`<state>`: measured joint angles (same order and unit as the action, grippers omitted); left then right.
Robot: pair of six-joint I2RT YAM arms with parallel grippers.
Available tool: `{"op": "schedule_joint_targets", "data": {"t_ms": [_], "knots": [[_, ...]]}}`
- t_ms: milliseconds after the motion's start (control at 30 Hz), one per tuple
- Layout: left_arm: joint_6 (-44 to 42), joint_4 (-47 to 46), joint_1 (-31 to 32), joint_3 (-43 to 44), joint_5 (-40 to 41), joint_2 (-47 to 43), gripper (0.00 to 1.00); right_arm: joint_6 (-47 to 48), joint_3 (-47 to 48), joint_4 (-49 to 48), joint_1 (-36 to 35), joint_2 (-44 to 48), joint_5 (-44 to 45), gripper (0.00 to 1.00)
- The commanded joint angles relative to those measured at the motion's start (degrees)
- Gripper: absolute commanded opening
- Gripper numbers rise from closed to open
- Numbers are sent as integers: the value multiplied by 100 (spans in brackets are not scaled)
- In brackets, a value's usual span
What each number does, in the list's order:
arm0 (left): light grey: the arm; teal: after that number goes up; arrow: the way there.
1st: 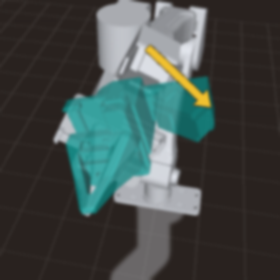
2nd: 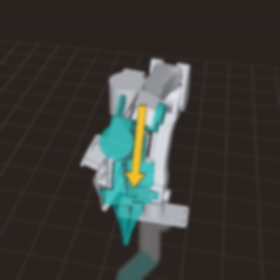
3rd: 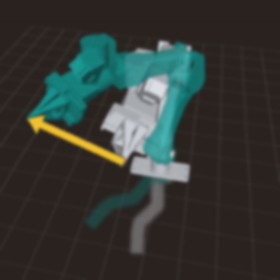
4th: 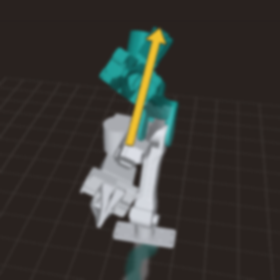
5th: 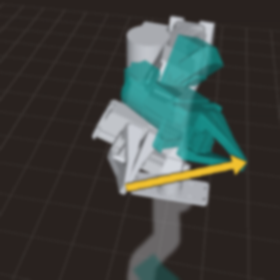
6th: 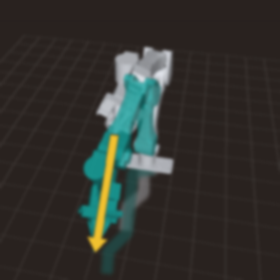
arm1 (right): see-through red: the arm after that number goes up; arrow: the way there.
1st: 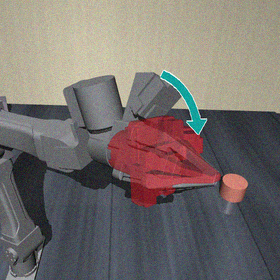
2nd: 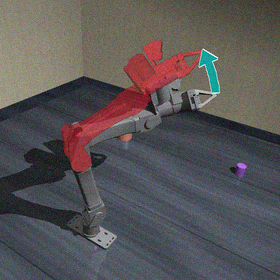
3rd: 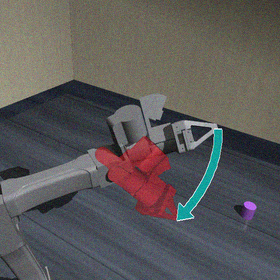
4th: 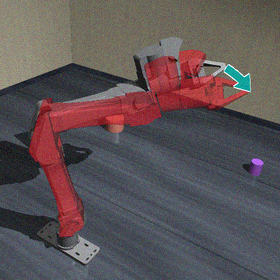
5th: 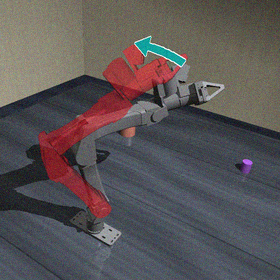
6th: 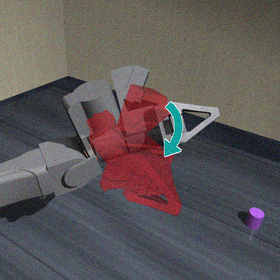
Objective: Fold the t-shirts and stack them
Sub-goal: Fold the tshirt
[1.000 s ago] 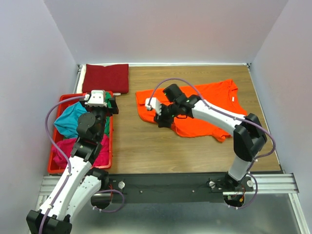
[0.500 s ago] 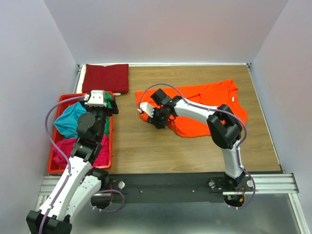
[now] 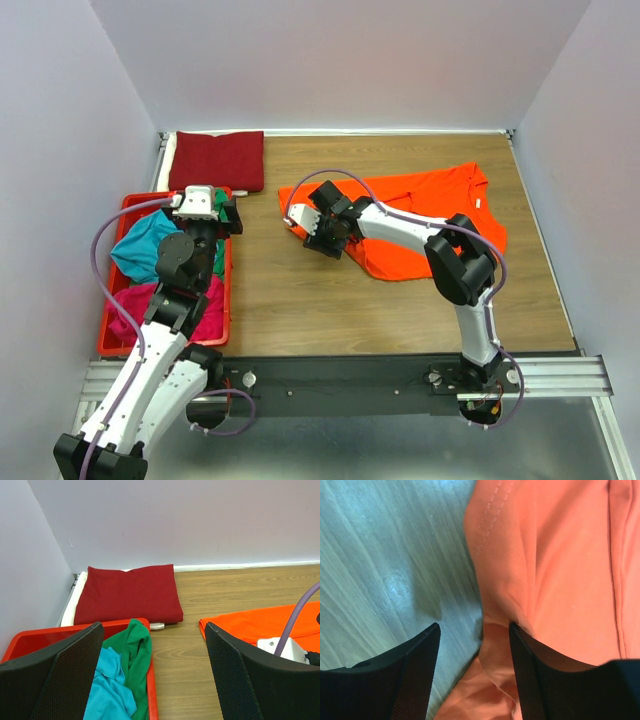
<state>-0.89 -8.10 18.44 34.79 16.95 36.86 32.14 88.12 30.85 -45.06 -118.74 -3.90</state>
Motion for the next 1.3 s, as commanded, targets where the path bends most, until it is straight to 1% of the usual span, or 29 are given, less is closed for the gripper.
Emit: {"op": "schedule_joint_targets", "data": {"t_ms": [0,167,300,433,500,533,600,633,800,867,900,933,1000,1067,1267], "knots": [[-26,-174,-16,-51,-78,-83,89,-59,188,-150,6,-19,267,63],[-17,-183,-16,-42,-104,-65,89,-24,215,-150,58,35,522,63],[-26,-166,-16,-51,-95,-65,89,-111,215,-150,164,-193,496,62],[-35,-175,-16,-60,-78,-65,89,-112,250,-149,243,-413,531,58],[-26,-175,-16,-51,-78,-56,89,-129,259,-149,278,-440,513,51],[-34,-166,-16,-51,-87,-65,89,-129,250,-150,278,-422,496,42],[-35,-175,-16,-51,-87,-39,89,-147,250,-141,287,-378,478,37],[-35,-175,-16,-51,-95,-56,89,-155,250,-141,287,-343,469,33],[-26,-175,-16,-51,-113,-47,89,-261,311,-132,278,52,425,27],[-34,-175,-16,-42,-113,-39,89,-296,329,-114,287,184,425,21],[-26,-183,-16,-42,-122,-30,89,-305,346,-114,287,324,269,20],[-26,-183,-16,-42,-130,-30,89,-314,347,-97,278,377,128,14],[-26,-183,-16,-42,-131,-21,89,-366,329,-44,278,491,-83,10],[-34,-192,-16,-42,-131,-4,89,-462,303,61,278,580,-435,8],[-43,-183,-16,-42,-113,23,89,-446,206,316,261,676,-1402,8]]}}
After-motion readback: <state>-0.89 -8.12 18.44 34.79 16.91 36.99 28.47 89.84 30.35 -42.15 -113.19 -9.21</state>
